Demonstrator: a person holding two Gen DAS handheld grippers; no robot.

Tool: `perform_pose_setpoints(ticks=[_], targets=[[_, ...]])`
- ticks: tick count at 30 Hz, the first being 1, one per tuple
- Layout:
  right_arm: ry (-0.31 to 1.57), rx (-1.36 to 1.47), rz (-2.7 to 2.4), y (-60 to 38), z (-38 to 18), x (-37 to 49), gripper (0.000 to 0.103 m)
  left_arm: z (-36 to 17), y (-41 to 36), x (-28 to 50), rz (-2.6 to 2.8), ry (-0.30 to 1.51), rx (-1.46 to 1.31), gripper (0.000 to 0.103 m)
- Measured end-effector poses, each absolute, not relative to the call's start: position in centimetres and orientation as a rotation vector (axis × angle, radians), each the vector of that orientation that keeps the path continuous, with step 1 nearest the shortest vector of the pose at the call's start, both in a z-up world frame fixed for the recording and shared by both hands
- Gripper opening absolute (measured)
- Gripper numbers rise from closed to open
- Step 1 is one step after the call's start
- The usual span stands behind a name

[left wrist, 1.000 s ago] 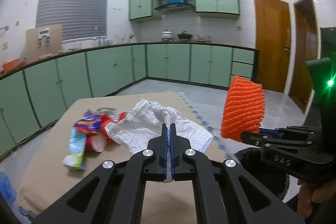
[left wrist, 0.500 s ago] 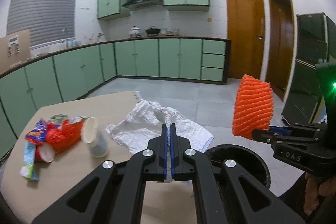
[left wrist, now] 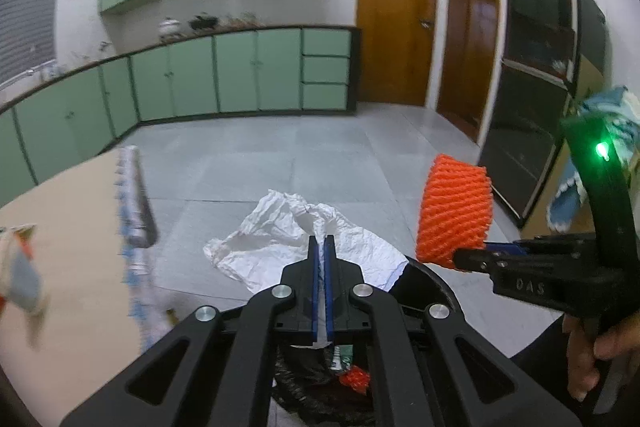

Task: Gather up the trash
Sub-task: 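Carry the white bag and orange foam net over the trash bin, then open both tools to drop the white bag and foam net into the bin, then move both tools back over the table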

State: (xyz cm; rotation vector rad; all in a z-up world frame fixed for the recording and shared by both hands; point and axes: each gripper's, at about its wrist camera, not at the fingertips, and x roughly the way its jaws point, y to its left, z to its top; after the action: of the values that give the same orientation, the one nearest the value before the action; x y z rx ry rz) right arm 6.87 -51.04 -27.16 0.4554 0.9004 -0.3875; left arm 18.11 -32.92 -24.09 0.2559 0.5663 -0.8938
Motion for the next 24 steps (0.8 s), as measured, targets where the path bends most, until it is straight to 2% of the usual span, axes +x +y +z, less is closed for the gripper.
perform_pose_setpoints(ticks=[3,5,10,14,16,17,20,24], targets=[[0.936,0.486,-0.384,-52.3,-28.4,7.4,0.020,-26.1,-34.9,18.7,-0.911,0.603,0.274,0.003],[0.945,0.494,-0.384,-52.9,-29.0,7.6,0.025,-27.4,-36.1,18.9,-0.908,0.629,0.296,0.005],[0.956,0.518,-0.387,-53.4,-29.7,8.1,0.035,-30.6,-38.0,19.0,-0.907,0.692,0.337,0.024],[0.941,0.524,-0.398,-53.9,-29.4,7.6,0.036,-31.5,-38.7,18.9,-0.900,0.714,0.353,0.028],[0.918,0.524,-0.404,-54.1,-28.7,7.3,0.036,-31.1,-38.1,18.5,-0.887,0.703,0.347,0.042],[0.903,0.519,-0.406,-54.0,-28.2,7.2,0.036,-30.7,-37.9,18.3,-0.876,0.694,0.348,0.045],[0.866,0.496,-0.400,-53.2,-26.7,7.0,0.036,-29.3,-35.8,17.9,-0.847,0.671,0.319,0.049],[0.820,0.443,-0.384,-51.0,-24.4,7.1,0.036,-26.0,-31.1,17.8,-0.773,0.612,0.262,0.061]])
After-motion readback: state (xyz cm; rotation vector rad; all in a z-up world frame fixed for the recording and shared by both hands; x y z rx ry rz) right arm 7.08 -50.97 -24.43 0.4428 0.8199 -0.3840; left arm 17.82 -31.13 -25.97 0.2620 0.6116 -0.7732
